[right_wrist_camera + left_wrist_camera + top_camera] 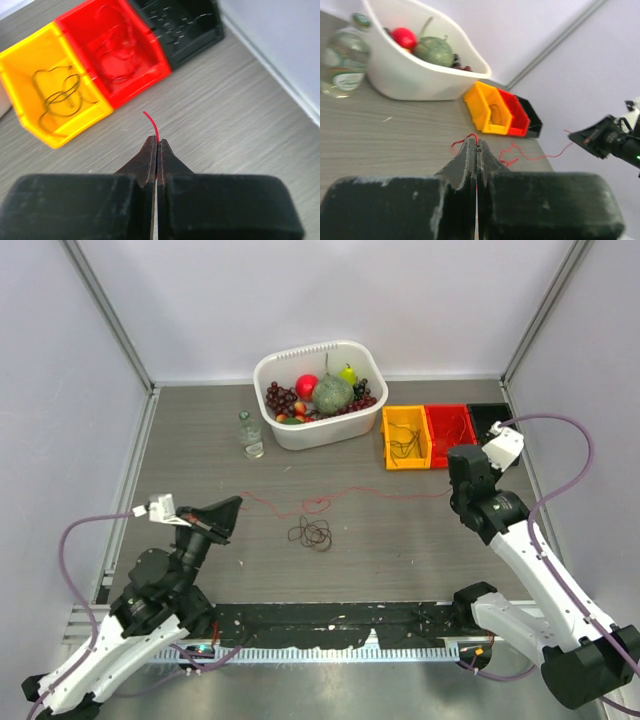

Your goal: Untangle the cables

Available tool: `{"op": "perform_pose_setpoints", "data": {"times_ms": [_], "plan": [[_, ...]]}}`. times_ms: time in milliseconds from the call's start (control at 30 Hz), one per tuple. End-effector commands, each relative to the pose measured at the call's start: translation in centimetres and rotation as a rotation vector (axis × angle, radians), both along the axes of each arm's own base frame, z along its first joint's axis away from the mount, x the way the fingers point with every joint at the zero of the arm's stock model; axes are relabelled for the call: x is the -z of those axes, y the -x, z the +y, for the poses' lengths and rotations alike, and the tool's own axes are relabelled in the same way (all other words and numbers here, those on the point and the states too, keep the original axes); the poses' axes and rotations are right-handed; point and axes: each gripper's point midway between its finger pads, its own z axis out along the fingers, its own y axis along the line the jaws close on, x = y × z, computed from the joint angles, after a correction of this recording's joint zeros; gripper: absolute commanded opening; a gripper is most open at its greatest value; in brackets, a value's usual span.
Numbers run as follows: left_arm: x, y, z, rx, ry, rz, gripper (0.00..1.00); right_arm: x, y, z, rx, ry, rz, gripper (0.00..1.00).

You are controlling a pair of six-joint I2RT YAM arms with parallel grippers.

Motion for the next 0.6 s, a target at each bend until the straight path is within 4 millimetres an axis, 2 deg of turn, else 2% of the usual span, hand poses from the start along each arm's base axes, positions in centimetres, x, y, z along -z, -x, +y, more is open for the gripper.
{"op": "perform_pose_setpoints", "data": {"times_ms": [0, 100, 167, 233, 300, 433, 567], "plan": [[3.0, 0.9, 5.9, -0.199, -0.158, 0.134, 0.0, -2.8, 1.1, -4.0, 0.18, 0.051, -0.054, 0.01], [2.9, 1.2, 7.4, -0.246, -0.167, 0.148, 0.0, -3.1, 1.3, -4.9, 0.201, 0.055, -0.055, 0.01], [2.7, 1.2, 7.5, -0.253, -0.147, 0.15, 0.0, -3.5, 1.5, -5.4, 0.216, 0.062, -0.058, 0.01], [2.3, 1.0, 7.7, -0.272, -0.127, 0.15, 0.0, -4.3, 2.0, -6.1, 0.246, 0.083, -0.067, 0.01], [2.1, 0.8, 8.7, -0.333, -0.117, 0.164, 0.0, -5.1, 3.0, -7.4, 0.305, 0.109, -0.08, 0.01], [1.0, 1.7, 13.9, -0.572, -0.025, 0.216, 0.0, -6.5, 5.0, -9.4, 0.41, 0.107, -0.125, 0.01], [-1.0, 2.7, 17.1, -0.691, 0.043, 0.181, 0.0, -7.8, 6.1, -10.3, 0.457, 0.099, -0.179, 0.01]]}}
